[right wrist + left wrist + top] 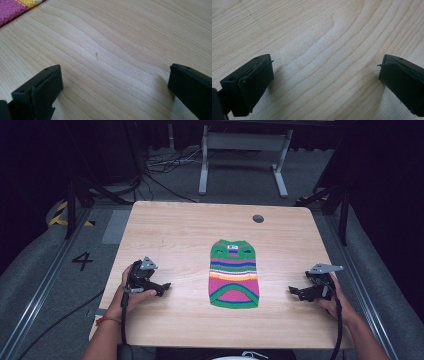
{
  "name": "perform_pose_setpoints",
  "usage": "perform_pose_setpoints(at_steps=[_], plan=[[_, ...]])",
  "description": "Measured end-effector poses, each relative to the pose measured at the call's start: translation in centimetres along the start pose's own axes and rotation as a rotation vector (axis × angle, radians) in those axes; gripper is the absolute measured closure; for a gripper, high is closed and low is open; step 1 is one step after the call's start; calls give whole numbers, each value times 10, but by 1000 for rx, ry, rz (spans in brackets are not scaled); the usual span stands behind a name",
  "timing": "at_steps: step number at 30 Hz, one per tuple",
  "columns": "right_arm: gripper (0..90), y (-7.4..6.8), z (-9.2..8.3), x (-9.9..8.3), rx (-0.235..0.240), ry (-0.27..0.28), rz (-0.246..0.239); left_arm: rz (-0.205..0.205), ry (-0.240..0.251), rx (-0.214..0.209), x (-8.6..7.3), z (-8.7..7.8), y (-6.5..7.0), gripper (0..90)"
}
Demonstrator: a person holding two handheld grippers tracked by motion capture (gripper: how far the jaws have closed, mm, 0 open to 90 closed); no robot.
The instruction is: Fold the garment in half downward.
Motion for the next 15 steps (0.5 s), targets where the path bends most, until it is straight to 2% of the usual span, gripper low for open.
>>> perform_pose_setpoints(at_steps=[8,12,15], plan=[[0,1,0,0,5,0,-6,-1,-1,0,0,0,0,1],[2,1,0,0,0,0,-4,-14,-6,5,0,0,2,5],[3,2,0,0,-14,1,9,8,-4,-6,-1,-1,1,5]])
Point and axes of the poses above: each handheld gripper's, and its own axes: z roughly forward along the jaws, x roughly out of its top, y roughly to its right, the point moved 1 cm from there along z, roughly forward along the jaws, and after that the axes turned 2 degrees about -z, right-handed, at the moved point
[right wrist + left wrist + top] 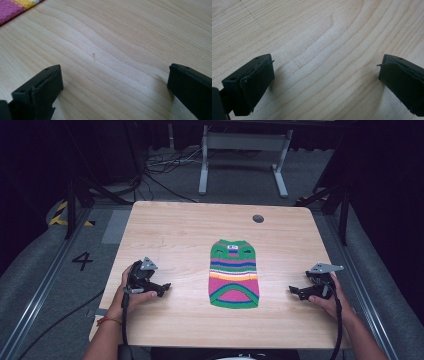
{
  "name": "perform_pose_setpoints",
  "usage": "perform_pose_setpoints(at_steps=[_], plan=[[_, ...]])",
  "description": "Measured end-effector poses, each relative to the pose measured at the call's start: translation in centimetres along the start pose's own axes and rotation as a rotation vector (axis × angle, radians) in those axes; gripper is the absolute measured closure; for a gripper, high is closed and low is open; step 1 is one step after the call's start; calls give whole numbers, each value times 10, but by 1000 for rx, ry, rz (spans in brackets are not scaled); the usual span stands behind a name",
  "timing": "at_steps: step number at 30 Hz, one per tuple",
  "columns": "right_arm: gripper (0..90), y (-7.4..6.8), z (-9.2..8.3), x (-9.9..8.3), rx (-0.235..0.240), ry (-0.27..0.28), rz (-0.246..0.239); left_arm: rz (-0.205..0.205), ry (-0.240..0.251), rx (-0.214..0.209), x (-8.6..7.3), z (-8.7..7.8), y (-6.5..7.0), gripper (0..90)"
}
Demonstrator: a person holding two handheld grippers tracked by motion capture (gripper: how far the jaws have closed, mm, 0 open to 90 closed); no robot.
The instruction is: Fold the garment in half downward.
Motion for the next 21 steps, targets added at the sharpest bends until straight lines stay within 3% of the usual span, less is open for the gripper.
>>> perform_pose_setpoints(at_steps=[7,10,11,13,15,17,21], plan=[[41,2,-1,0,-15,6,16,-7,-4,-7,1,1,0,5],[106,3,-3,-1,-9,18,21,15,1,-21,4,-1,-2,82],[159,4,-4,-1,1,21,15,-3,3,-46,5,-2,-3,110],[204,5,-6,-1,11,34,14,-5,2,-56,6,-2,-4,153],[244,5,-6,1,14,29,-4,11,-12,-71,9,-1,-5,152],[279,2,-6,5,4,22,-47,58,-39,-49,12,-1,-2,167],[294,0,-8,20,18,46,-51,37,-53,-75,20,0,0,232]])
Point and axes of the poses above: each handheld gripper's, and its own axes: z roughly forward along the jaws, x roughly out of its top, y roughly to its right, the point moved 1 cm from there along z, roughly forward along the jaws, and after that the axes turned 2 degrees about -z, right-handed, at the moved point
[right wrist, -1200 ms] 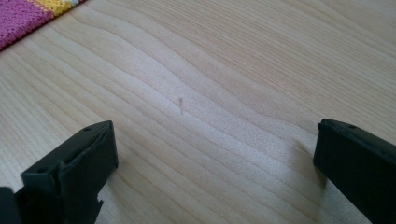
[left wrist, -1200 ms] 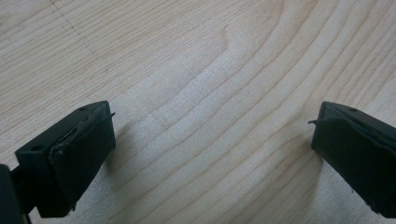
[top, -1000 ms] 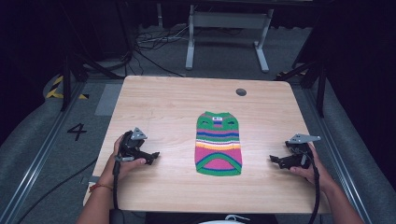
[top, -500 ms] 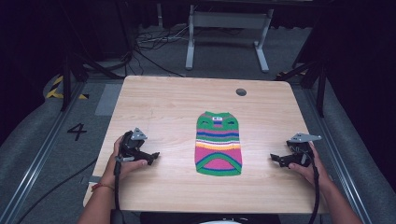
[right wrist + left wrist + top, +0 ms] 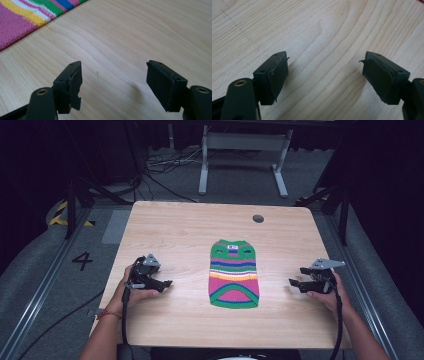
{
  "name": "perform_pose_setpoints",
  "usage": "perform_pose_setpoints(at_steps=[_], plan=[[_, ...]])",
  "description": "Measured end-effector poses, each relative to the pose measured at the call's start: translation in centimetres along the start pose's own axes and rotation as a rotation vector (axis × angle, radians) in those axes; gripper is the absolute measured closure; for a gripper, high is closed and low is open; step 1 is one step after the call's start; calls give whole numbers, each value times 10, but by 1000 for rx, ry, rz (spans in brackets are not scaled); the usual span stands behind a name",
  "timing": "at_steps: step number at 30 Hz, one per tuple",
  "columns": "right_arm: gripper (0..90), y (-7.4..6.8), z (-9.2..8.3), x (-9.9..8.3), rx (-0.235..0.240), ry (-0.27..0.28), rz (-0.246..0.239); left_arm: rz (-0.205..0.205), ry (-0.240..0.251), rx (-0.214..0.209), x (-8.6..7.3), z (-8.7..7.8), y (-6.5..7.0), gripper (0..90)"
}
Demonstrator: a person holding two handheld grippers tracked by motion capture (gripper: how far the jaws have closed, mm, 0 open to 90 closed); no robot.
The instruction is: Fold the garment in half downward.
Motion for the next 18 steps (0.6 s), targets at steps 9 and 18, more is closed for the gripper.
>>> perform_pose_setpoints(at_steps=[9,18], plan=[[361,-4,9,31,22,6,-25,77,-3,10,35,13,6,275],[422,-6,39,75,34,11,-82,123,74,-29,85,46,16,314]])
Point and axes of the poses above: each handheld gripper's, and its own axes: z roughly forward along the jaws, x roughly out of its top, y roughly to its right, the point moved 1 cm from there along z, roughly forward along the jaws, and after that the axes turned 2 degrees about -z, right-handed, at the moved point
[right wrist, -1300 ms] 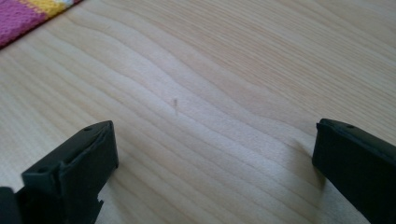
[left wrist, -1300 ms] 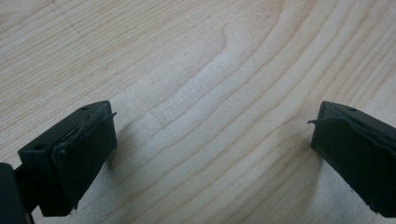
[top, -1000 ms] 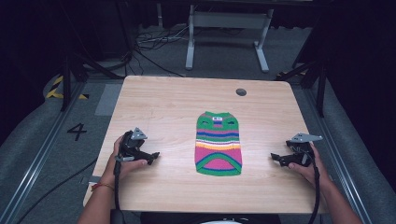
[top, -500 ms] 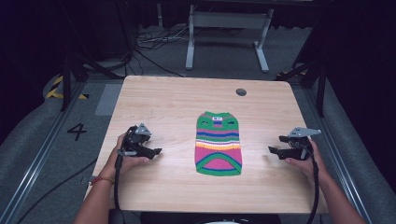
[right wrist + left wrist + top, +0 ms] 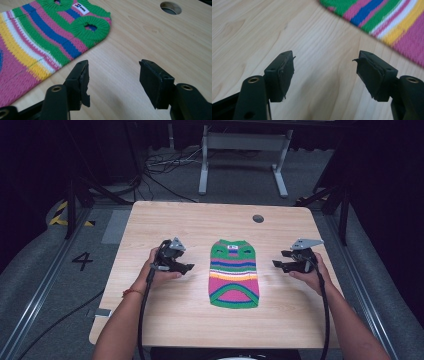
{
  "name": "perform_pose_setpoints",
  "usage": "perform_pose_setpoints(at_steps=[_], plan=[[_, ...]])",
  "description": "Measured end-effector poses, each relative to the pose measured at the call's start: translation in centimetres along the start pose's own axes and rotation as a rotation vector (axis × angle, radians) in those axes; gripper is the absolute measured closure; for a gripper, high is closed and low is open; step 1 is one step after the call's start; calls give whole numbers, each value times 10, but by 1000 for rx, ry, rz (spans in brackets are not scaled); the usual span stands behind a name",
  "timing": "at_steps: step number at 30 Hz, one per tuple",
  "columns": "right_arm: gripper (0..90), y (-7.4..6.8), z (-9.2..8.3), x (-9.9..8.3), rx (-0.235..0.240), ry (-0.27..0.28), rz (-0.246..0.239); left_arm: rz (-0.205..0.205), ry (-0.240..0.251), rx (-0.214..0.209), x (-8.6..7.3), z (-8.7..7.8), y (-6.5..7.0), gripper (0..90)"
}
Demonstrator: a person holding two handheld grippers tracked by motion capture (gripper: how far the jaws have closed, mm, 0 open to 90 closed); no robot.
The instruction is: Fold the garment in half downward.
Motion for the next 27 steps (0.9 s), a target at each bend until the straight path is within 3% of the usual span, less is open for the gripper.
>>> perform_pose_setpoints(at_steps=[4,10,14,16,27], plan=[[442,1,17,16,8,16,8,0,22,-13,17,22,-5,320],[494,3,44,29,18,23,31,-71,51,-17,38,45,-12,349],[535,4,58,35,24,21,37,-60,51,1,47,56,-13,377],[556,3,64,37,21,14,32,-80,52,-5,51,61,-14,383],[578,-1,94,48,22,-3,42,-92,20,14,59,82,-17,426]])
Point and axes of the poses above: each handheld gripper's, and its own axes: z roughly forward along the jaws, x roughly out of its top, y roughly to its right, the point moved 1 cm from there along z, roughly forward along the jaws, and after that the axes turned 2 degrees about -z, right-handed, at the moved point
